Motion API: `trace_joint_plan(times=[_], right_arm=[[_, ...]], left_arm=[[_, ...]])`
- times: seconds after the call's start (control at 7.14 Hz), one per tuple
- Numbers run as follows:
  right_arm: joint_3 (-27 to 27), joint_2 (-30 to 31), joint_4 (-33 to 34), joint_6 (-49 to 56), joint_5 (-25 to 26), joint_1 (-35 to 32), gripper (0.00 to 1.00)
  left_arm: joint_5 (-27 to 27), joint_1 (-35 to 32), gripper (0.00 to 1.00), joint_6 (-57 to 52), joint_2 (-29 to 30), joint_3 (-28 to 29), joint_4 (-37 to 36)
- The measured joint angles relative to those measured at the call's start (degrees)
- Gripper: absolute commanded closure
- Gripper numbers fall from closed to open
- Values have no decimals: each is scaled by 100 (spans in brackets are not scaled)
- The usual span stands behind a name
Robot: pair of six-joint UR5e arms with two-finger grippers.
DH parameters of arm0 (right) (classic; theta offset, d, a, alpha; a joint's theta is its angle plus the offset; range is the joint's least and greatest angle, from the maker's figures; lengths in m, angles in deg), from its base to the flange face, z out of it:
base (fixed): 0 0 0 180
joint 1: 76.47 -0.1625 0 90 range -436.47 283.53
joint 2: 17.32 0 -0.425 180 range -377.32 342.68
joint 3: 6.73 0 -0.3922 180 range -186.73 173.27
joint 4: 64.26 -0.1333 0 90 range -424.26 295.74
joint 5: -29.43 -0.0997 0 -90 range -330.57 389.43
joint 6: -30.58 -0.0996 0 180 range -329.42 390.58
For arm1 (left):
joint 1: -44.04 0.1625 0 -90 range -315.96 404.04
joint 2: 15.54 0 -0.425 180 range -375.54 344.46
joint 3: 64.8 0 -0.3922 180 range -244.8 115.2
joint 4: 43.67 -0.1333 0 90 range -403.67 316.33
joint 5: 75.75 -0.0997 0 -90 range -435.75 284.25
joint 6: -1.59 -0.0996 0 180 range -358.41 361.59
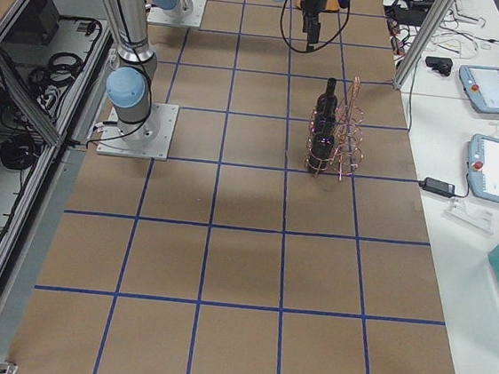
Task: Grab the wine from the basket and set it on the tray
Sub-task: 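Lower the right gripper over the bottles in the copper wire rack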
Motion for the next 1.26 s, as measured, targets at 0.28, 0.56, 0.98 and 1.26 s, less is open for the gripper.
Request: trace_joint_plan(times=[0.28, 0.56, 0.98, 1.26], right_arm=[[85, 31, 36, 10, 11, 22, 0], [113, 78, 20, 10, 18, 43, 0], [137, 154, -38, -8, 16, 55, 0], [138, 178, -79, -14, 47, 63, 0]], left_arm=[[0, 0, 0, 0, -5, -3, -1], [0, 0, 0, 0, -5, -4, 5], [0, 0, 0, 0, -5, -4, 8], [0, 0, 0, 0, -5, -4, 8]])
